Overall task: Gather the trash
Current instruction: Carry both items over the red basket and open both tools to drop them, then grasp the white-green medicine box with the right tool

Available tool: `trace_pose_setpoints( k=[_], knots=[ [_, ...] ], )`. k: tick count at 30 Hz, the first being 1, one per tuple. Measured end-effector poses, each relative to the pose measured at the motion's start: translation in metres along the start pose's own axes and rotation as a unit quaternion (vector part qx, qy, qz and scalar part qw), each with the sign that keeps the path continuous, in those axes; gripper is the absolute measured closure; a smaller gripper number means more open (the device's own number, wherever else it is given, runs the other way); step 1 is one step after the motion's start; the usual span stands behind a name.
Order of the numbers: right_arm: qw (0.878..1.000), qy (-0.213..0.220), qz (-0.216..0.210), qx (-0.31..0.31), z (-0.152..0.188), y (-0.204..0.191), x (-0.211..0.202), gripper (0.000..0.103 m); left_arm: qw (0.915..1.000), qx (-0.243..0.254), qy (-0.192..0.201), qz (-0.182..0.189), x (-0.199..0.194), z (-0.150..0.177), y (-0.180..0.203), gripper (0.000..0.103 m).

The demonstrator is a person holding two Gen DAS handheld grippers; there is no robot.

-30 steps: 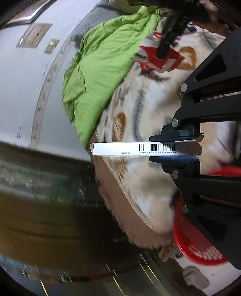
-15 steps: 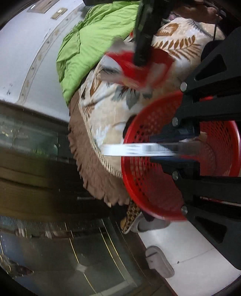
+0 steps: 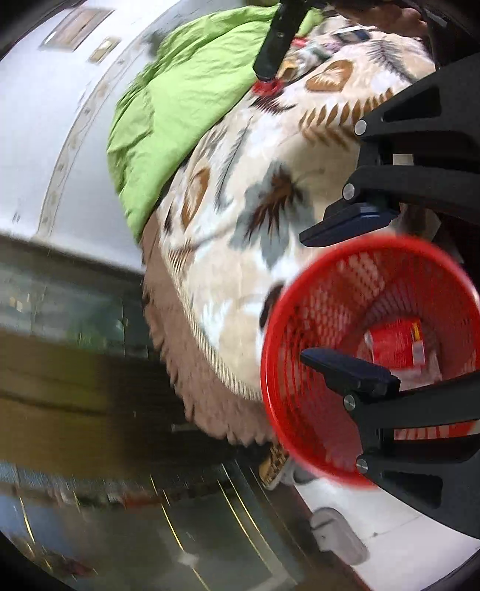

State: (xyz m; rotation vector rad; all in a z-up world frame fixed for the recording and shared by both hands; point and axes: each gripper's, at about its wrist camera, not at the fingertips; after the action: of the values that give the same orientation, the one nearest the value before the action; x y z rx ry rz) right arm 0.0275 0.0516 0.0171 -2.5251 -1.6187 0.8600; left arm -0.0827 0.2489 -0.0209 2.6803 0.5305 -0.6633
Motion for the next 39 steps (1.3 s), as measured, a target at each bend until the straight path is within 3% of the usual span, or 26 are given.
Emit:
trace_pose_setpoints(
  k=[5, 7, 9, 10, 11, 12, 14, 16, 17, 21, 25, 26, 27, 28, 34, 39],
  knots=[
    [0.993, 0.050, 0.105, 0.028, 0.011, 0.055, -0.070, 0.058, 0.9972, 0.049, -0.014, 0.054, 0.015, -0.002, 0.062, 0.047],
    [0.985, 0.062, 0.154, 0.044, 0.016, 0.076, -0.092, 0.057, 0.9944, 0.072, -0.023, 0.074, 0.022, -0.002, 0.087, 0.047],
    [0.968, 0.080, 0.225, 0.072, 0.023, 0.106, -0.121, 0.056, 0.9905, 0.090, -0.035, 0.098, 0.030, -0.002, 0.115, 0.047],
    [0.957, 0.088, 0.265, 0.083, 0.025, 0.120, -0.135, 0.056, 0.9887, 0.096, -0.039, 0.108, 0.033, -0.002, 0.127, 0.047],
    [0.937, 0.102, 0.321, 0.096, 0.029, 0.137, -0.156, 0.053, 0.9864, 0.103, -0.043, 0.120, 0.036, -0.002, 0.140, 0.047],
    [0.920, 0.108, 0.362, 0.102, 0.032, 0.147, -0.170, 0.046, 0.9838, 0.112, -0.046, 0.132, 0.038, -0.002, 0.153, 0.047],
    [0.863, 0.118, 0.472, 0.137, 0.041, 0.175, -0.207, 0.032, 0.9785, 0.131, -0.053, 0.151, 0.043, -0.001, 0.178, 0.046],
    [0.818, 0.117, 0.536, 0.172, 0.051, 0.201, -0.234, 0.029, 0.9719, 0.142, -0.065, 0.176, 0.049, 0.000, 0.202, 0.046],
    [0.788, 0.106, 0.572, 0.201, 0.062, 0.217, -0.250, 0.029, 0.9698, 0.147, -0.068, 0.182, 0.051, 0.000, 0.211, 0.046],
    [0.757, 0.064, 0.585, 0.285, 0.092, 0.251, -0.265, 0.029, 0.9584, 0.175, -0.074, 0.213, 0.055, 0.001, 0.250, 0.046],
    [0.763, 0.038, 0.552, 0.336, 0.113, 0.267, -0.262, 0.029, 0.9407, 0.204, -0.083, 0.258, 0.056, -0.002, 0.292, 0.045],
    [0.765, 0.042, 0.540, 0.349, 0.116, 0.269, -0.263, 0.038, 0.9340, 0.213, -0.086, 0.274, 0.056, -0.004, 0.306, 0.044],
    [0.768, 0.046, 0.530, 0.358, 0.119, 0.272, -0.263, 0.061, 0.9282, 0.220, -0.088, 0.287, 0.056, -0.006, 0.316, 0.043],
    [0.769, 0.047, 0.521, 0.369, 0.122, 0.275, -0.265, 0.065, 0.9228, 0.230, -0.087, 0.297, 0.056, -0.007, 0.329, 0.042],
    [0.763, 0.101, 0.528, 0.358, 0.119, 0.275, -0.282, 0.067, 0.8908, 0.277, -0.081, 0.351, 0.064, -0.012, 0.400, 0.037],
    [0.758, 0.123, 0.541, 0.344, 0.111, 0.274, -0.291, 0.067, 0.8654, 0.290, -0.102, 0.396, 0.098, -0.010, 0.460, 0.035]
  ],
)
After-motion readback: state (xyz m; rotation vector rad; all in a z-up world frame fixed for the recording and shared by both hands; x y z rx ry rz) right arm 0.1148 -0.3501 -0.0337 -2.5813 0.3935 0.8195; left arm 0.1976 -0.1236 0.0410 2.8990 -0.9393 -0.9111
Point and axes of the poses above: each gripper's, at about its wrist camera, not at the fingertips, and x roughly the way its jaws point, y to its right, z to its underside, and after that the axes turned 10 degrees about y, right-handed
